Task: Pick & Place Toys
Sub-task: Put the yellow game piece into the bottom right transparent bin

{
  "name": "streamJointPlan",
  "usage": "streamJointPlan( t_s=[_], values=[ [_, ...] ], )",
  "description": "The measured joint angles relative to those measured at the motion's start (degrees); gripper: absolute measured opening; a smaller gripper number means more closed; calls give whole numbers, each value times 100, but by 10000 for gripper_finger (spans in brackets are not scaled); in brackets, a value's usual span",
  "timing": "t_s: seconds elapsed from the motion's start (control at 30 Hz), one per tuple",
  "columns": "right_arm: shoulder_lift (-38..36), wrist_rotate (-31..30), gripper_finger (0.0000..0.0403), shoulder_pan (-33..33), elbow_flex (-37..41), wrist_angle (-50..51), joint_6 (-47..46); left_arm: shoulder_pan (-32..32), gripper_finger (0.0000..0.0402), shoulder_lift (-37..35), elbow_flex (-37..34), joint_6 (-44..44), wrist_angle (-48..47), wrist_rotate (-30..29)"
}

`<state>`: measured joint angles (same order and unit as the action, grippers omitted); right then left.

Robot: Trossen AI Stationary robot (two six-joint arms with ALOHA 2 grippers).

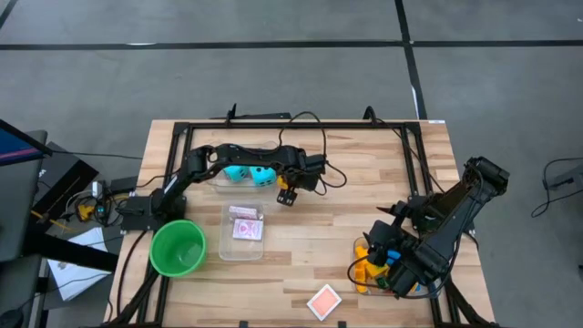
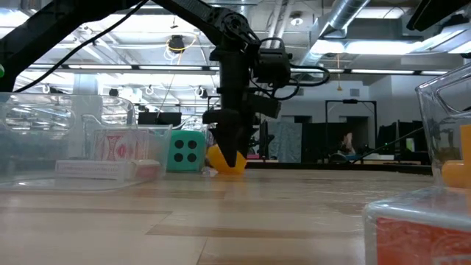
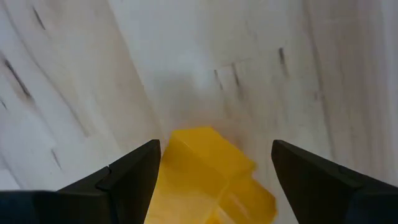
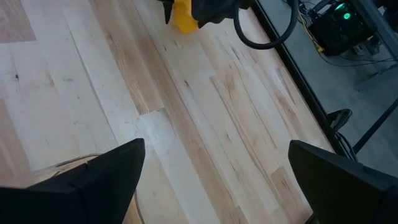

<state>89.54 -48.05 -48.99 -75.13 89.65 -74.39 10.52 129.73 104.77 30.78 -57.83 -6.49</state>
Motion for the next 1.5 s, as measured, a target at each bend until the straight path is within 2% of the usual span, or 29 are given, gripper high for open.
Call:
streamJointPlan(
  t_s=[0.43, 0.63, 1.0, 1.17, 1.37, 1.5],
  values=[
    [0, 0, 388, 0, 0, -15, 0, -9, 301, 0, -180, 15, 42, 30],
    [0, 0, 388, 0, 0, -35, 0, -21, 301, 0, -278, 180, 23, -253],
    [0, -2, 388, 0, 0, -39, 0, -21, 298, 0, -278, 66, 29, -225],
    [0, -2, 388, 0, 0, -39, 2, -21, 262, 0, -278, 65, 96, -133],
    [0, -2, 388, 2, 2, -78, 90, -59, 163, 4, -278, 21, 408, 225],
    [0, -2, 388, 4, 2, -77, 92, -114, 156, 4, -278, 22, 555, 247]
  ],
)
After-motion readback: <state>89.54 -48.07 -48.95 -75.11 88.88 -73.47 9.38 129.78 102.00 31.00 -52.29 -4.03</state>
